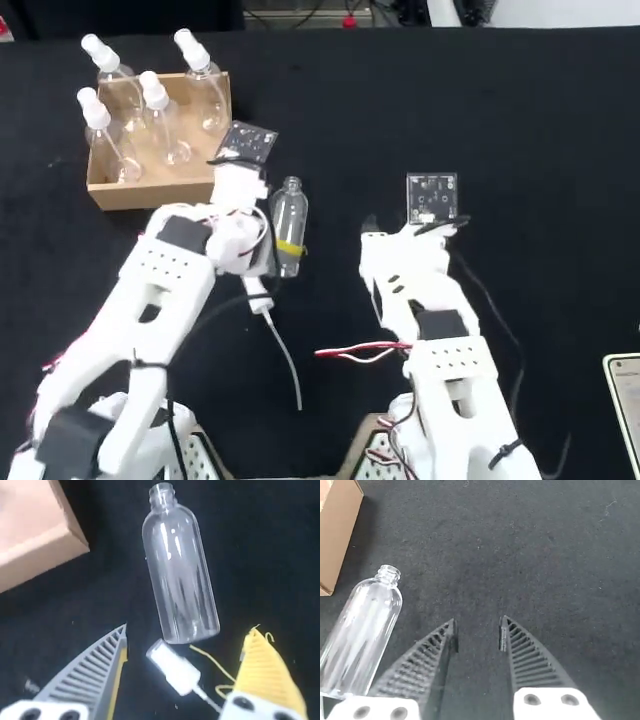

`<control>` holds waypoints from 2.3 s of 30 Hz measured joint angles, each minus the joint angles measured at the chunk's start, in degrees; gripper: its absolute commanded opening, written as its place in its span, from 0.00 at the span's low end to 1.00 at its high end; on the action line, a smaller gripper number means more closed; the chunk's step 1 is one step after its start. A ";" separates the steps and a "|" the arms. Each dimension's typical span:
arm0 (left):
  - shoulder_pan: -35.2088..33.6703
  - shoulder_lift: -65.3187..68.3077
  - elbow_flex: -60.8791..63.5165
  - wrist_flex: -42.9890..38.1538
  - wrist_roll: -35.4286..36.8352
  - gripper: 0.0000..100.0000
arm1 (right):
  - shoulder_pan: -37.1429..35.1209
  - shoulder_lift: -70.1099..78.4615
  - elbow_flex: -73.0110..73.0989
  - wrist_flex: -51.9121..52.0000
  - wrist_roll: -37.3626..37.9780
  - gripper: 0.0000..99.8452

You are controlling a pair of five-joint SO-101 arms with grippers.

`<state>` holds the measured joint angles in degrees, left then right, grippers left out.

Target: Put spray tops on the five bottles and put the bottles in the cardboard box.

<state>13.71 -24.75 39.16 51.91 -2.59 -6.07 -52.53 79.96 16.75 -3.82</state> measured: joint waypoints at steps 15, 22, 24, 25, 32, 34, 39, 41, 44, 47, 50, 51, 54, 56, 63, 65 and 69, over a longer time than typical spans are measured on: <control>0.09 14.33 -0.09 -18.11 2.11 0.35 | 0.00 0.00 0.00 0.00 0.00 0.13; 0.09 17.85 2.64 -27.25 2.11 0.35 | 0.00 0.00 0.00 0.00 0.00 0.13; 0.09 18.37 3.78 -28.04 2.11 0.33 | 0.00 0.00 0.00 0.00 0.00 0.13; 0.09 18.37 4.22 -28.31 2.11 0.31 | 0.00 0.00 0.00 0.00 0.00 0.13; 0.09 18.73 4.75 -28.31 2.11 0.06 | 0.00 0.00 0.00 0.00 0.00 0.13; 0.09 18.73 4.75 -28.31 2.11 0.04 | 0.00 0.00 0.00 0.00 0.00 0.13; 0.09 18.29 3.43 -22.33 2.11 0.06 | 0.00 0.00 0.00 0.00 0.00 0.13; 0.09 17.05 1.05 -16.00 2.20 0.07 | 0.00 0.00 0.00 0.00 0.00 0.13; -1.23 14.33 -3.08 -5.71 2.11 0.09 | 0.00 0.00 0.00 0.00 0.00 0.13; -5.01 10.73 -6.95 3.52 2.11 0.09 | 0.00 0.00 0.00 0.00 0.00 0.13; -9.76 7.47 -8.79 10.02 2.11 0.09 | 0.00 0.00 0.00 0.00 0.00 0.13; -11.08 6.59 -8.88 11.34 2.11 0.09 | 0.00 0.00 0.00 0.00 0.00 0.13; -15.30 4.13 -8.97 14.59 2.11 0.09 | 0.00 0.00 0.00 0.00 0.00 0.13; -17.58 2.90 -8.62 16.26 2.11 0.09 | 0.00 0.00 0.00 -0.09 0.00 0.13; -21.71 2.20 3.25 16.00 -4.13 0.09 | 0.00 0.00 0.00 -0.09 0.00 0.13; -21.45 1.93 6.07 14.59 -7.82 0.09 | 0.00 0.00 0.00 -0.09 0.00 0.13; -21.71 0.97 7.91 13.19 -11.78 0.09 | 0.00 0.00 0.00 -0.09 0.00 0.13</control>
<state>-8.00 -23.78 47.08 65.10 -14.37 -6.07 -52.53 79.96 16.66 -3.82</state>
